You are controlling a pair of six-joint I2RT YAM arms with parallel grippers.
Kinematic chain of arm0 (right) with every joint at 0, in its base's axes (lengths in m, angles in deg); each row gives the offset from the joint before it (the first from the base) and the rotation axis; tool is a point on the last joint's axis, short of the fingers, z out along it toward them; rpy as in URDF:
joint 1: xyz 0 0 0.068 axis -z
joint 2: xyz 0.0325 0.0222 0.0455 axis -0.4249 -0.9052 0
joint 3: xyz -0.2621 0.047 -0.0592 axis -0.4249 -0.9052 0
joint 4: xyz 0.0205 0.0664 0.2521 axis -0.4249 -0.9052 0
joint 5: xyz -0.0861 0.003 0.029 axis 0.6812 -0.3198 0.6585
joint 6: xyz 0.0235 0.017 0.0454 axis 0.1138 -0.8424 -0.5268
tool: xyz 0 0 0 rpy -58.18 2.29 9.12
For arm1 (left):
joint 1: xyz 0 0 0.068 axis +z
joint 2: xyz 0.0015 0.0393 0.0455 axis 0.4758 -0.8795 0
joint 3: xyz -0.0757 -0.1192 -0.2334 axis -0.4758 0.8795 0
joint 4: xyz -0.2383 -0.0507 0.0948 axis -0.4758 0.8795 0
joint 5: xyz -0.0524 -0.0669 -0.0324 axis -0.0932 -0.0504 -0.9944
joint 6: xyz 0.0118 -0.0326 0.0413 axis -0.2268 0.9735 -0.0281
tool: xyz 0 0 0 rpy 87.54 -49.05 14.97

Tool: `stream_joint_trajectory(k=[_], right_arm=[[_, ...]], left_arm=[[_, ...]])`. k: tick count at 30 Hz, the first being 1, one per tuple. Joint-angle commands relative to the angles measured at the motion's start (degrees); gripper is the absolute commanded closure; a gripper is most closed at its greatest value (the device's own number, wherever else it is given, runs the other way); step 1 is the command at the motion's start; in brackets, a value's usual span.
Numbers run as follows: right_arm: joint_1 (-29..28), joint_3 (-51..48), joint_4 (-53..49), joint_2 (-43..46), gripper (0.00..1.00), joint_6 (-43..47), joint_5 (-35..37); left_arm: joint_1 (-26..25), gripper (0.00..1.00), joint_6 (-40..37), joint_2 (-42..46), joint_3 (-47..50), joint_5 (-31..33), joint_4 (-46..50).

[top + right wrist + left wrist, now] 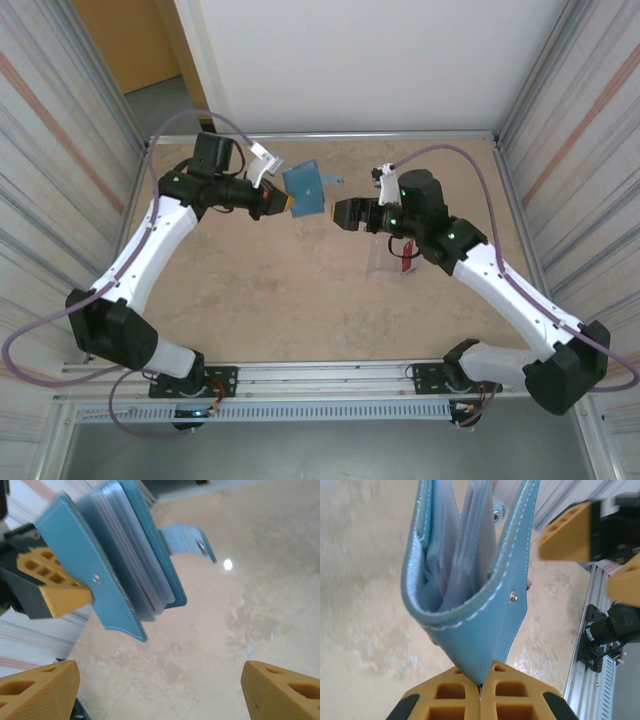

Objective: Put the credit cards into the card holder
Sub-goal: Pick up the card holder from the center of the table.

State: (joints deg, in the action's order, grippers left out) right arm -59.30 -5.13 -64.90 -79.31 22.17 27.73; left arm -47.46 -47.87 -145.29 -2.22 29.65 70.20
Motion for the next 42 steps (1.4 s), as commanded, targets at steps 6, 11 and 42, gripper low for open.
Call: stream_joint_trajectory(k=[6, 11, 42], right_arm=[[-0.53, -7.34, 18.23, 0.39, 0.15, 5.30, -6.37], [-0.30, -9.31, 24.63, -0.57, 0.15, 4.86, -8.44], [-1.75, -4.92, 27.08, -7.65, 0.44, 3.67, -13.85]], left_arm=[[2.09, 1.00, -8.02, 0.19, -2.26, -12.05, 3.23], [2.10, 1.00, -7.37, 0.08, -3.02, -15.74, 3.41], [-0.40, 0.93, 0.53, -1.00, -1.24, -9.25, -1.42]])
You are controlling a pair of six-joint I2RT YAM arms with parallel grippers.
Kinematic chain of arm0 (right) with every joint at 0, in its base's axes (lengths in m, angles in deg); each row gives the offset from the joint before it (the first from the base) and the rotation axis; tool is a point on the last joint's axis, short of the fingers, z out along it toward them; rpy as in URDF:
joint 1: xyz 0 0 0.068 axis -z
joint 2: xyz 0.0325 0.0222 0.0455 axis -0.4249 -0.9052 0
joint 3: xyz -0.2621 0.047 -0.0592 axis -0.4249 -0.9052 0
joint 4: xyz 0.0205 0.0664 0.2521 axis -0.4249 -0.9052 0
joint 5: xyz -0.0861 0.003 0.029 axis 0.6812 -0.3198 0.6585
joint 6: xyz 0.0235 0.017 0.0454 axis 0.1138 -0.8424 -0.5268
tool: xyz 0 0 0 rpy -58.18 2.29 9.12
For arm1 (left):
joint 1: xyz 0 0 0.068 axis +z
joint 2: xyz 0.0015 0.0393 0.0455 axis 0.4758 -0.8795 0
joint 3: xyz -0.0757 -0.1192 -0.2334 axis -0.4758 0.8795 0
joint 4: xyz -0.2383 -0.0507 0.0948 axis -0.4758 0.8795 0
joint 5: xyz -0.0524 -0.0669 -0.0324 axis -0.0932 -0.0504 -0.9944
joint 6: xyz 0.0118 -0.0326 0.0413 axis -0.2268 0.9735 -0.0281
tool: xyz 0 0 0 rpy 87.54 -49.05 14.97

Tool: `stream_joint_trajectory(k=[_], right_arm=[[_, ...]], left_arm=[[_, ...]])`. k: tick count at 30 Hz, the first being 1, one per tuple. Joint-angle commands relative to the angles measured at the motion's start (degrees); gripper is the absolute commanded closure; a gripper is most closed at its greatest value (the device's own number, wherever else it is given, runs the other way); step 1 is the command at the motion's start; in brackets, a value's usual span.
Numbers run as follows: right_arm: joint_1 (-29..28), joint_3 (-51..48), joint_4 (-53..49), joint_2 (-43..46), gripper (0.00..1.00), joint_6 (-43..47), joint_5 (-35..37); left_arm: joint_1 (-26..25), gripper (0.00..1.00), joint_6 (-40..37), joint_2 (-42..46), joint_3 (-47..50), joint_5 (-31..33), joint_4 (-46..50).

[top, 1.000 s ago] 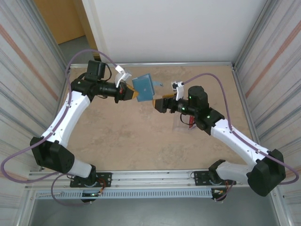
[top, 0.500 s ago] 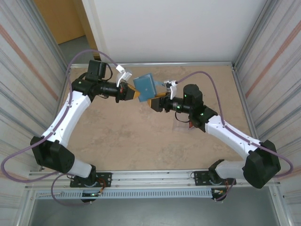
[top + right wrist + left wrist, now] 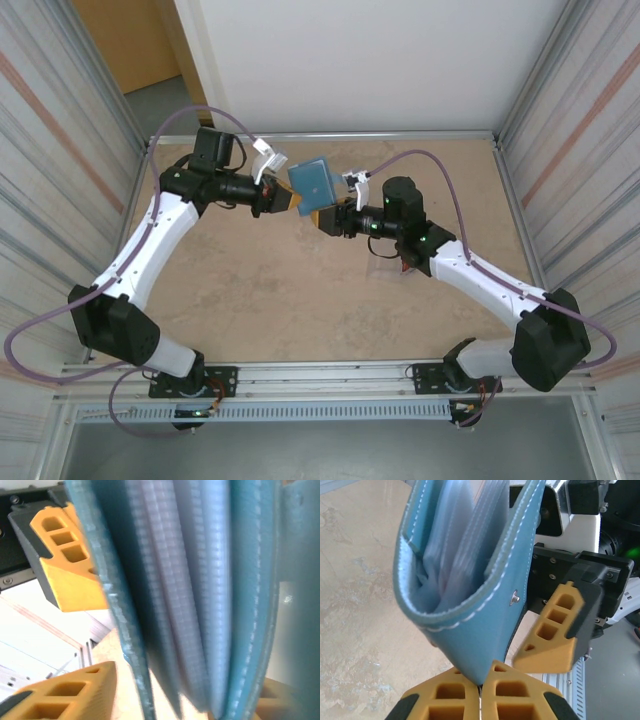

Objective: Put the credit cards into the card holder
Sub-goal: Pick up the card holder from the center of the table.

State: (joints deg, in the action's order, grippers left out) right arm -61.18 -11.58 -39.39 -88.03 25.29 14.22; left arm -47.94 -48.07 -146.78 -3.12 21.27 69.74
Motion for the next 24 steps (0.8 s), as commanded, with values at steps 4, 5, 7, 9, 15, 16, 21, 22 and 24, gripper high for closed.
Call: stream_joint_trajectory(k=[4, 5, 7, 9, 15, 16, 21, 22, 24], right_arm=[[2.21, -2.52, 5.01, 3.49, 0.25, -0.49, 1.53], [2.53, -3.23, 6.95, 3.74, 0.24, -1.15, 1.49], [2.64, -3.19, 9.57, 3.46, 0.25, -1.61, 0.54], [2.55, -2.03, 9.93, 2.46, 0.32, -1.61, -1.14], [1.07, -0.25, 8.87, 0.20, 0.56, -0.84, -3.79], [0.90, -0.20, 8.87, 0.01, 0.59, -0.69, -3.99], [0.76, -0.48, 8.70, -0.25, 0.88, -0.63, -4.18], [0.91, -0.59, 8.67, -0.14, 0.93, -0.57, -4.31], [1.54, -1.10, 8.82, 0.05, 0.99, -0.59, -4.66]], left_arm=[[0.23, 0.93, 1.26, 0.85, -0.04, -2.60, -1.40], [0.20, 0.93, 1.27, 0.86, 0.02, -2.80, -1.36], [0.13, 0.94, 1.50, 0.77, 0.20, -3.07, -1.32], [0.08, 0.94, 1.58, 0.60, 0.31, -2.92, -1.45], [0.02, 0.94, 2.84, 0.07, -0.48, -1.77, -1.93], [-0.10, 0.94, 3.09, -0.02, -0.51, -1.07, -2.08], [-0.33, 0.79, 4.97, -0.46, -0.55, -1.13, -3.16], [-0.50, 0.78, 5.02, -0.42, -0.66, -1.62, -3.16], [-0.40, 0.71, 5.37, -0.05, -0.75, -2.41, -3.41]])
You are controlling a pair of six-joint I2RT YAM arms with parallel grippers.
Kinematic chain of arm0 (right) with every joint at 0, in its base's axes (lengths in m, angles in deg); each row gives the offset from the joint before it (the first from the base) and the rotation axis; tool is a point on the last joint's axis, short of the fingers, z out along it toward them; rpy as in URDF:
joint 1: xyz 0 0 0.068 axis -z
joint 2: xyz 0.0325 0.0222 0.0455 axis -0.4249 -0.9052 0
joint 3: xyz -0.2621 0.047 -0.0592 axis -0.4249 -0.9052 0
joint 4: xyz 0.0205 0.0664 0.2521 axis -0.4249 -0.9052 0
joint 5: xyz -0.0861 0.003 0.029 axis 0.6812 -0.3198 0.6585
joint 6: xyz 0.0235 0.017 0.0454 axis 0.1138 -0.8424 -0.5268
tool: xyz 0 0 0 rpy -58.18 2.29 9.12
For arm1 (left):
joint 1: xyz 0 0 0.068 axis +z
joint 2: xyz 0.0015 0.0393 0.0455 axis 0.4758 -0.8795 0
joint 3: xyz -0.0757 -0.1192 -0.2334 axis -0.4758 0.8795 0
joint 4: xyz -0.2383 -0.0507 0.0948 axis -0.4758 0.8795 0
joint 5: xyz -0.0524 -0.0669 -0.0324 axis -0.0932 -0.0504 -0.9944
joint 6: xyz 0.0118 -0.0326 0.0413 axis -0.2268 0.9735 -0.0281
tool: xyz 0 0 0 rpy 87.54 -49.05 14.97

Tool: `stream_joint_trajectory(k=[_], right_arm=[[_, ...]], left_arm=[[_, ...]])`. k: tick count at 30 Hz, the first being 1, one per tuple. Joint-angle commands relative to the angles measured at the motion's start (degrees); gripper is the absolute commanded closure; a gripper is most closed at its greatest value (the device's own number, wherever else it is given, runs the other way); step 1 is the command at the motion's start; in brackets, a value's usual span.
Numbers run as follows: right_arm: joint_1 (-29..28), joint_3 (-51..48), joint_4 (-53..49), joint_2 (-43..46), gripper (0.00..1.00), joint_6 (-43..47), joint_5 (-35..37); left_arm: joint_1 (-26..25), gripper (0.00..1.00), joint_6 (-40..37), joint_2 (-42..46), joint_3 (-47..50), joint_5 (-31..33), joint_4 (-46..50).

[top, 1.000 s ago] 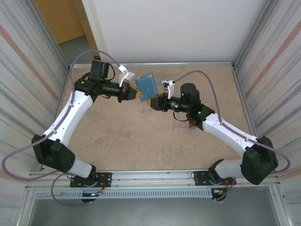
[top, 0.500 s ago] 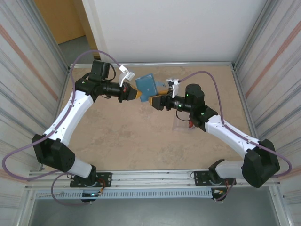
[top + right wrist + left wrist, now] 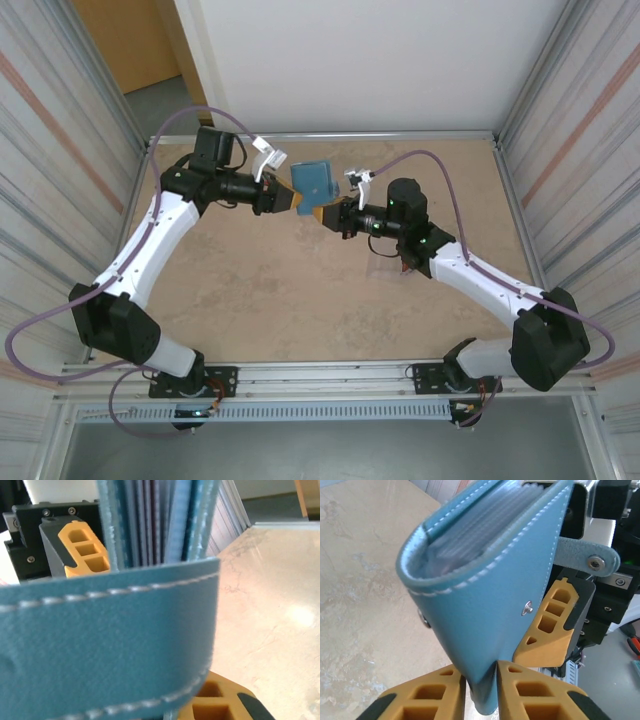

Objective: Put the credit cards into the card holder
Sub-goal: Pick up the card holder from the center of the table.

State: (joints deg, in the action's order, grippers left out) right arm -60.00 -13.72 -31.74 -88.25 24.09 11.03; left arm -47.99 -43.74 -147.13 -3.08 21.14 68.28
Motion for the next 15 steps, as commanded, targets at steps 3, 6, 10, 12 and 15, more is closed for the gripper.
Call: stream_joint_trajectory(k=[3, 6, 10, 12, 15], right_arm=[[1.76, 0.12, 2.77, 0.83, 1.00, -1.49, -3.52], [3.47, -0.24, 5.28, 0.54, 1.00, -5.38, -8.36], [4.02, 0.38, 10.44, -1.88, 1.00, -11.16, -14.91], [3.75, 1.17, 12.35, -3.41, 1.00, -13.25, -17.46], [3.40, 2.03, 13.61, -4.78, 1.00, -14.32, -18.74]], left_arm=[[1.56, 0.58, 1.76, 1.63, 0.42, -4.27, -2.83], [5.42, 0.51, 5.18, 3.28, 3.72, -8.57, -7.60], [6.77, 0.45, 12.55, 3.96, 8.14, -17.49, -17.40], [6.23, 0.43, 16.05, 3.48, 9.41, -20.01, -21.95], [5.81, 0.43, 20.45, 2.67, 9.84, -22.42, -27.61]])
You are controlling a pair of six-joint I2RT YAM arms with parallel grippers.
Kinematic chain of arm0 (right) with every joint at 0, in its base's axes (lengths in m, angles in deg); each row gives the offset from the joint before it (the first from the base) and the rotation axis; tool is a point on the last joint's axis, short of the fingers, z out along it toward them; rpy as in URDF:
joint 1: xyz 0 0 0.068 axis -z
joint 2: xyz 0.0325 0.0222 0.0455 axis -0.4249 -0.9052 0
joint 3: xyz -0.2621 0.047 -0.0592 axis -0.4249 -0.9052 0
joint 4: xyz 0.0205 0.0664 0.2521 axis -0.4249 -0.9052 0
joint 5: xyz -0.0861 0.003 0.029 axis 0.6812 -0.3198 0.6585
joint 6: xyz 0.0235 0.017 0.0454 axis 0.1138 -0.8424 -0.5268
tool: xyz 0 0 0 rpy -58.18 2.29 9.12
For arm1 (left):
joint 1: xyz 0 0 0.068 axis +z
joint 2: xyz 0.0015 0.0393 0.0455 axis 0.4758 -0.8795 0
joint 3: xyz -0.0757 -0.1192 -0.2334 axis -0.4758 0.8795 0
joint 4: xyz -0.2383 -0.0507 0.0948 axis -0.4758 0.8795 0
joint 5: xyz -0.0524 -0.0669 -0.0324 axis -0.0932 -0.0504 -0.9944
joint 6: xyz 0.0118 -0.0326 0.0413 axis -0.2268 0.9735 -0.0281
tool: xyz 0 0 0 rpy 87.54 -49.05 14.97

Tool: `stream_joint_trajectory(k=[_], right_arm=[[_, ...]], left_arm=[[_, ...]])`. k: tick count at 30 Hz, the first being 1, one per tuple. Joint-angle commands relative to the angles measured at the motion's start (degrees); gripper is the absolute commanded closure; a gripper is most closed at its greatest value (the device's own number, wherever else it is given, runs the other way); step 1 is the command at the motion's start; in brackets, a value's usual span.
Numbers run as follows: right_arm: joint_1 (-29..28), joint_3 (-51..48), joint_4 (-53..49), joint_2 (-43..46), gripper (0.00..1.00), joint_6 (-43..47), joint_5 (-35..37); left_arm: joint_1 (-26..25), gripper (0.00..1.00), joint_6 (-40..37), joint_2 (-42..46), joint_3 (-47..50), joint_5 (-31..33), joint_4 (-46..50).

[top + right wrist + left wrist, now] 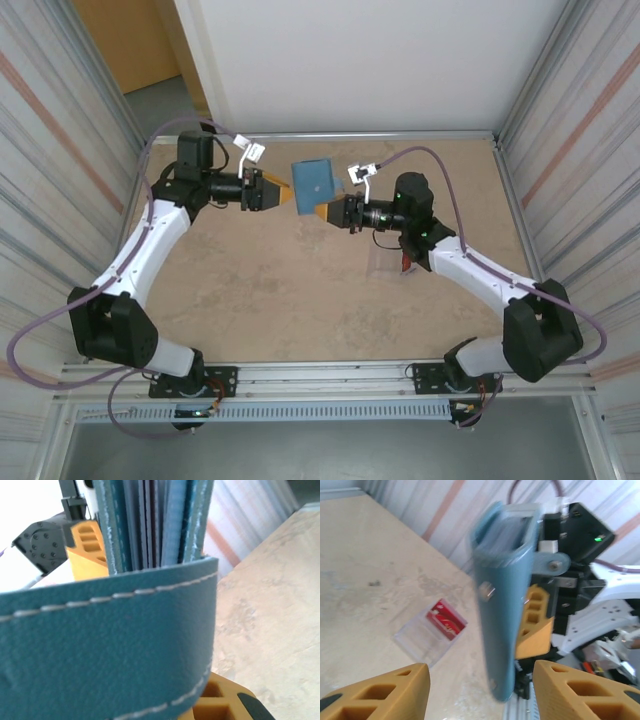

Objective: Put the credit cards into the card holder
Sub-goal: Pick up the card holder from the center of the table.

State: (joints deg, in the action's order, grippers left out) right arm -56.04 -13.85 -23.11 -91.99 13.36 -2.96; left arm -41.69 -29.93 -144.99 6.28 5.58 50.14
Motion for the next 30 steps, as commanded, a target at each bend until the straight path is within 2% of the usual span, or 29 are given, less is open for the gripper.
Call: stream_joint_trajectory(k=[1, 4, 8, 12, 15, 17, 19, 22, 25, 30], right_arm=[[-0.66, 2.38, 5.50, -1.50, 1.00, -4.05, -5.03], [-0.83, 2.84, 8.47, -2.80, 1.00, -6.20, -6.60], [-1.39, 3.84, 10.43, -4.47, 1.00, -8.04, -9.02], [-2.22, 4.92, 10.08, -5.95, 1.00, -8.17, -10.15], [-2.07, 4.81, 9.93, -6.64, 0.99, -7.97, -9.49], [-1.74, 4.38, 9.98, -6.55, 0.91, -8.13, -8.72], [-1.21, 3.58, 8.61, -5.54, 0.71, -7.56, -7.78], [-0.53, 1.75, 2.41, -1.73, 0.54, -3.10, -6.61], [-0.32, -0.06, -7.07, 3.94, 0.48, 3.21, -5.45], [3.27, -2.76, -14.64, 11.95, 0.48, 6.27, -5.61]], left_arm=[[-0.60, 0.42, 8.29, 0.24, 0.48, -7.54, -11.48], [-0.84, 0.44, 13.12, -0.90, 0.74, -8.80, -16.88], [-1.81, 0.61, 17.51, -2.26, 0.84, -9.24, -20.92], [-1.91, 0.68, 19.92, -2.34, 0.68, -9.06, -22.84], [-1.93, 0.80, 20.15, -2.32, 0.82, -8.38, -22.72], [-1.79, 0.89, 19.88, -1.96, 1.00, -7.92, -21.82], [-1.56, 0.99, 18.07, -1.28, 1.02, -6.85, -19.24], [-1.04, 1.00, 13.42, -0.27, 1.03, -4.83, -13.31], [-0.36, 1.00, 12.22, 0.25, 1.76, -4.55, -11.50], [-0.39, 1.00, 7.02, 0.48, 3.04, -7.42, -8.52]])
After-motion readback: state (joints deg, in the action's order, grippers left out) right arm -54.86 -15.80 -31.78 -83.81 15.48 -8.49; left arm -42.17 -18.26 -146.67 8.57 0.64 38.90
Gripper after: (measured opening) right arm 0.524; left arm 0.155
